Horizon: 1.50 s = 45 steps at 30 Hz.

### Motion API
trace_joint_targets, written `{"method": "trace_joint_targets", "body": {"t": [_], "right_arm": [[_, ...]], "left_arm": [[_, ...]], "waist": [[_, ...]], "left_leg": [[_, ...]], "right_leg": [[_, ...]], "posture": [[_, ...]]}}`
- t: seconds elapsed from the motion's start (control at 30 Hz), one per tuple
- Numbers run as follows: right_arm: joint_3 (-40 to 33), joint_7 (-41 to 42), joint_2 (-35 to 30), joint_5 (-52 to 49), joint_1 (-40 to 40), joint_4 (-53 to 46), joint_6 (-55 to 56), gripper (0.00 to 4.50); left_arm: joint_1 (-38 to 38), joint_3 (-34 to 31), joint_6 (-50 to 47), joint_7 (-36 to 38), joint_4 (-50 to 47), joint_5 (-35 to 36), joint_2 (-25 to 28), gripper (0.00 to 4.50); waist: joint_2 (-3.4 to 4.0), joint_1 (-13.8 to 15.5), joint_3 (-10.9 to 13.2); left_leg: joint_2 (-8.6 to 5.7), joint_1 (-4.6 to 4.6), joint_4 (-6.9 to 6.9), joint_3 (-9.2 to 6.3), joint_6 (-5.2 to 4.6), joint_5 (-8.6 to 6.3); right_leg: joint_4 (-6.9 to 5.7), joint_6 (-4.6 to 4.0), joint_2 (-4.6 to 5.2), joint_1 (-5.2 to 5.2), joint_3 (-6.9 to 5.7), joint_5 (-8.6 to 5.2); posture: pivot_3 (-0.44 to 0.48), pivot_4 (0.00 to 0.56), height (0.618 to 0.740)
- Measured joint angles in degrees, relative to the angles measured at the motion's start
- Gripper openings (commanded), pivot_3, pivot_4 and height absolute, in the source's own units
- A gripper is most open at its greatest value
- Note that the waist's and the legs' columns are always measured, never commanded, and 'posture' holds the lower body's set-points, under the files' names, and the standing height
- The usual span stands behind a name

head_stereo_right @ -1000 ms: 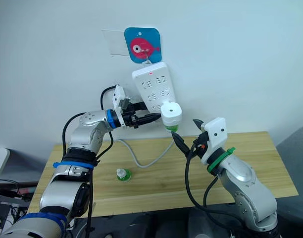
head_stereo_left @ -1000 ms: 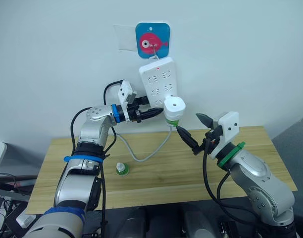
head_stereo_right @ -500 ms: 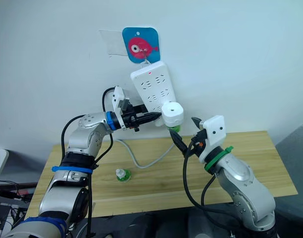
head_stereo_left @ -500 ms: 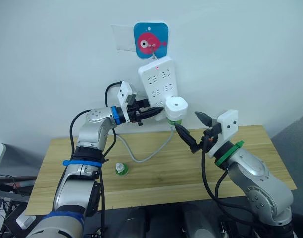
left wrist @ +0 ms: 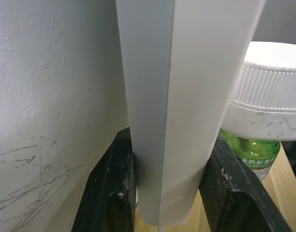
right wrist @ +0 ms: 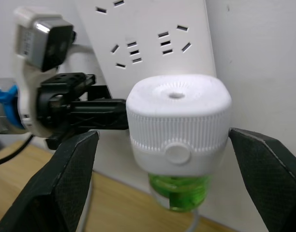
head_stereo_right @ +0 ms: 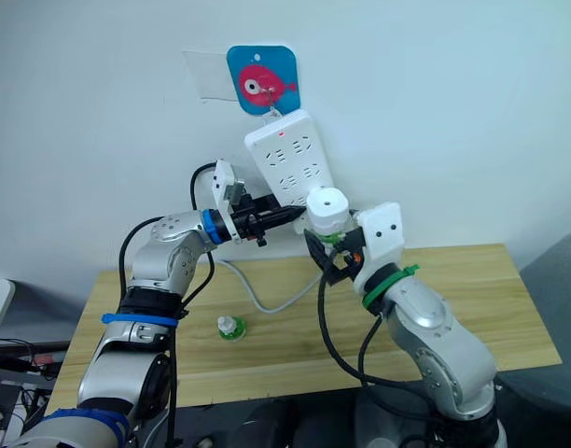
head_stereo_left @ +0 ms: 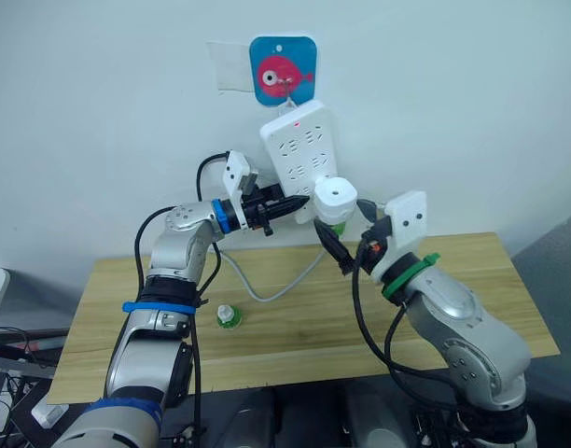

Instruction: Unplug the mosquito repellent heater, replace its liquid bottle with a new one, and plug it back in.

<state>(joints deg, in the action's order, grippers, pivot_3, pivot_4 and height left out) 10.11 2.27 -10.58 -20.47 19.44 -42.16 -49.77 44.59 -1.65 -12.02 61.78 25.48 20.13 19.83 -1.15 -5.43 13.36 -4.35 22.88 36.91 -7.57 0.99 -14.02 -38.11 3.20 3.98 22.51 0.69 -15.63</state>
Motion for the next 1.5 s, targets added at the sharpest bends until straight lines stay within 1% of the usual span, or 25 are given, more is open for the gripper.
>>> {"method": "trace_joint_targets", "body": {"t": [0.1,0.23,0.47,0.57,0.63,0.67,0.83,0.9,0.97,1.1,1.23,1.33,1.43,1.5], "right_arm": [[1.1,-1.7,1.8,1.9,2.6,0.8,-1.0,4.50],[2.3,-2.6,2.2,4.3,4.3,2.3,-1.5,4.50],[3.4,-2.6,2.6,8.2,5.0,5.3,-1.1,4.50],[3.5,-2.4,3.0,9.0,4.9,5.9,-0.3,3.85],[3.5,-2.3,3.3,9.7,4.9,6.0,0.4,3.13],[3.5,-2.2,3.4,9.9,4.9,6.1,0.5,2.90],[3.6,-1.4,4.0,10.5,4.7,6.2,0.6,2.92],[3.6,-1.1,4.0,10.9,4.6,6.2,0.8,2.92],[3.6,-1.1,4.0,11.1,4.1,5.9,1.0,2.92],[3.3,-0.8,2.3,11.5,1.7,2.8,0.9,2.92],[3.0,0.2,0.9,11.2,-1.5,-1.6,-2.4,2.92],[2.6,0.2,0.6,11.2,-1.5,-3.1,-4.9,2.92],[1.8,0.4,0.7,10.6,-1.4,-4.9,-6.8,2.92],[0.5,0.4,0.9,10.1,-1.4,-5.8,-8.1,2.92]], "left_arm": [[0.0,0.0,0.0,0.1,-0.1,0.0,0.0,1.31],[0.0,0.0,0.1,0.1,-0.1,0.0,0.0,1.31],[0.5,0.1,1.1,0.1,0.6,-0.2,-0.1,1.31],[0.6,0.1,1.3,0.1,0.8,-0.2,-0.1,1.31],[0.6,0.1,1.3,0.1,0.8,-0.2,-0.1,1.31],[0.6,0.1,1.3,0.1,0.8,-0.2,-0.1,1.31],[0.6,0.1,1.4,0.0,0.7,-0.2,-0.1,1.31],[0.5,0.1,1.4,0.0,0.7,-0.2,-0.1,1.31],[0.5,0.2,1.3,0.0,0.6,-0.2,-0.1,1.31],[1.4,0.9,0.8,0.0,1.4,-0.1,-1.3,1.31],[2.5,1.3,2.2,-0.8,3.3,-1.4,-0.6,1.31],[3.0,1.2,2.6,-1.8,4.5,-1.5,-0.6,1.31],[3.4,1.2,2.9,-2.5,5.5,-1.7,-0.6,1.31],[3.4,1.2,3.6,-2.5,5.9,-1.7,-0.6,1.31]], "waist": [[-0.01,0.0,0.0],[-0.01,0.0,0.1],[0.00,0.0,0.3],[0.00,-0.1,0.4],[0.00,-0.1,0.4],[0.00,-0.1,0.4],[0.00,-0.1,0.4],[0.00,-0.1,0.4],[0.00,0.0,0.4],[-0.02,0.5,0.4],[-0.01,0.3,0.4],[-0.01,0.2,0.4],[-0.01,0.0,0.4],[-0.01,-0.1,0.4]], "left_leg": [[0.00,0.01,-0.01,-0.03,0.00,0.00],[-0.01,0.02,0.00,0.01,0.00,0.00],[-0.01,0.02,0.00,-0.01,0.00,0.00],[-0.01,0.03,0.00,-0.01,0.00,0.00],[-0.01,0.03,0.00,-0.01,0.00,0.00],[-0.01,0.03,0.00,-0.01,0.00,0.00],[-0.01,0.03,0.00,-0.01,0.00,0.00],[-0.01,0.03,-0.01,-0.01,0.00,0.00],[-0.01,0.04,-0.01,-0.03,0.00,0.00],[-0.07,0.09,0.00,-0.12,0.01,0.00],[-0.08,0.06,0.01,0.02,0.00,0.00],[-0.01,0.04,0.02,0.02,0.05,0.17],[0.02,0.03,0.01,0.01,0.08,0.42],[0.01,0.02,0.02,0.03,0.06,0.44]], "right_leg": [[0.00,-0.01,0.00,0.01,-0.02,0.00],[0.00,-0.01,0.00,0.02,-0.01,0.01],[-0.01,-0.01,0.00,0.03,-0.03,0.01],[-0.01,-0.01,0.00,0.03,-0.02,0.01],[-0.01,-0.01,0.00,0.03,-0.02,0.01],[-0.01,-0.01,0.00,0.03,-0.02,0.01],[-0.01,-0.01,0.00,0.04,-0.03,0.01],[0.00,-0.01,0.00,0.04,-0.04,0.01],[0.00,-0.01,0.00,0.04,-0.03,0.01],[0.07,-0.01,0.03,0.01,-0.12,0.01],[0.03,0.05,0.05,0.02,-0.10,0.04],[0.04,0.06,0.01,0.03,-0.12,0.20],[0.09,0.34,-0.04,0.01,-0.13,0.32],[0.11,0.37,-0.04,0.00,-0.11,0.36]], "posture": [[-0.253,0.266,0.740],[-0.252,0.267,0.740],[-0.252,0.269,0.740],[-0.249,0.268,0.740],[-0.247,0.267,0.740],[-0.247,0.267,0.740],[-0.247,0.267,0.740],[-0.245,0.255,0.740],[-0.245,0.255,0.740],[-0.253,0.245,0.740],[-0.264,0.235,0.740],[-0.271,0.237,0.740],[-0.279,0.234,0.740],[-0.279,0.234,0.740]]}}
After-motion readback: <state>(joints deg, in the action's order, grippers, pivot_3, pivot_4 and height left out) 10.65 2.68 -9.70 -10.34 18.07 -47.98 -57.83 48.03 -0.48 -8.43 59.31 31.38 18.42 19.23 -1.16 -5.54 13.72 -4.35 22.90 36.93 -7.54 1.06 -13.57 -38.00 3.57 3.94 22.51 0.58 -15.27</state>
